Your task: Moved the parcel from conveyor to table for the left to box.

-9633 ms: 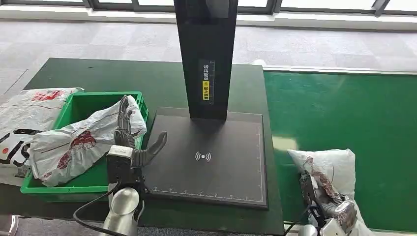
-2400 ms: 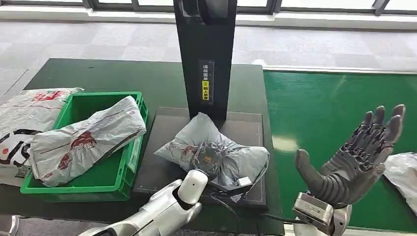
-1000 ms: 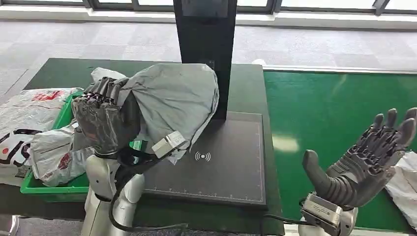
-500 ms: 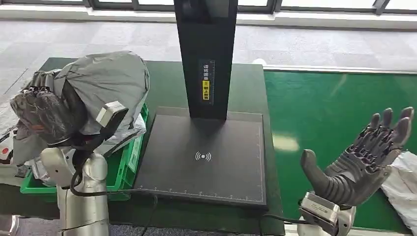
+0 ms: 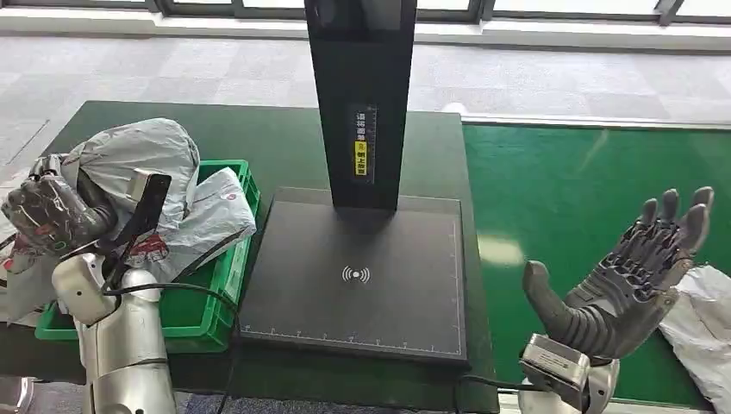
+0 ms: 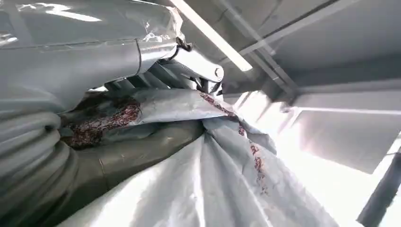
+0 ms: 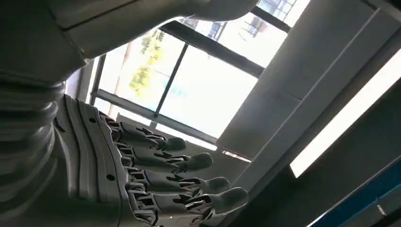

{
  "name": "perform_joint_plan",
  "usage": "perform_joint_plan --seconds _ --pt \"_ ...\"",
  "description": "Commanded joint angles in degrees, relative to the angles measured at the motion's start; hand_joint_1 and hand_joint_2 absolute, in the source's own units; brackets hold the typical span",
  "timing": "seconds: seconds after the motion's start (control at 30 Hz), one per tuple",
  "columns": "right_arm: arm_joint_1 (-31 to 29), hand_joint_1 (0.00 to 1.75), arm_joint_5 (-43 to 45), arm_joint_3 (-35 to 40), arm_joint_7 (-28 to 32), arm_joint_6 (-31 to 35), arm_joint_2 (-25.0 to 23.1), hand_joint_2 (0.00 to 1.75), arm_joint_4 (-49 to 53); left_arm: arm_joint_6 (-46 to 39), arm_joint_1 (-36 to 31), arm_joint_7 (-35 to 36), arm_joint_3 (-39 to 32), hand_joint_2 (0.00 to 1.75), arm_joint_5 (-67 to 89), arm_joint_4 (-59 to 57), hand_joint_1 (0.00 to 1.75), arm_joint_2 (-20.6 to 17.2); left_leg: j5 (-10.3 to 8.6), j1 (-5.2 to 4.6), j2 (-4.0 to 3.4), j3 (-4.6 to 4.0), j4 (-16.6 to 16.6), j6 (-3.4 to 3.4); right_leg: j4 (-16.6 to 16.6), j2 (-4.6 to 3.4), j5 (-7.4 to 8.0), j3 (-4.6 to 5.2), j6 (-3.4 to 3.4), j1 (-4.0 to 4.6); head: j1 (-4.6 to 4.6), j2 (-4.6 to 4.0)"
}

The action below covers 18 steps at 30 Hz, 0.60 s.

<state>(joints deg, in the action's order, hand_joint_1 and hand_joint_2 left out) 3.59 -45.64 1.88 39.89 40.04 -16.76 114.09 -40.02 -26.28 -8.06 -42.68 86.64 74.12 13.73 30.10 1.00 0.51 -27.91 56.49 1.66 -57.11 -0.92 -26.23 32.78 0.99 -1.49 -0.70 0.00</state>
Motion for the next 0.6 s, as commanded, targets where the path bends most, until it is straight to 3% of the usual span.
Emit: perform_joint_plan --seconds 0.03,0.13,0.2,0.6 --pt "-3.1 0.00 -0.3 0.5 0.1 0.0 -3.2 1.75 -4.4 0.0 -3.7 3.7 -5.5 1.75 2.3 -10.7 0.00 -3.1 -0.05 0.00 -0.13 0.12 -0.1 -0.06 0.1 -0.01 0.05 -0.06 -0.13 0.03 0.00 0.00" --pt "-2.9 0.00 -0.4 0.6 0.1 0.0 -3.2 1.75 -4.6 0.0 -3.4 4.6 -4.9 1.75 2.7 -11.1 0.00 -3.0 -0.29 0.06 -0.23 0.36 -0.6 -0.15 0.5 0.06 0.29 -0.27 -0.37 0.15 0.00 0.00" --pt "-2.9 0.00 -0.4 0.6 0.1 0.0 -3.2 1.75 -4.6 0.0 -3.4 4.6 -4.9 1.75 2.7 -11.1 0.00 -3.0 -0.01 0.00 -0.11 0.02 -0.1 -0.05 0.0 -0.02 0.03 -0.01 -0.09 0.02 0.02 0.00" --pt "-2.7 0.00 -1.0 0.1 0.1 0.0 -3.2 1.75 -5.3 0.0 -2.1 4.4 -3.1 1.75 0.5 -9.2 0.00 -2.7 -0.03 0.02 -0.16 0.08 -0.1 -0.08 0.1 -0.03 0.07 -0.03 -0.13 0.06 0.02 0.00"
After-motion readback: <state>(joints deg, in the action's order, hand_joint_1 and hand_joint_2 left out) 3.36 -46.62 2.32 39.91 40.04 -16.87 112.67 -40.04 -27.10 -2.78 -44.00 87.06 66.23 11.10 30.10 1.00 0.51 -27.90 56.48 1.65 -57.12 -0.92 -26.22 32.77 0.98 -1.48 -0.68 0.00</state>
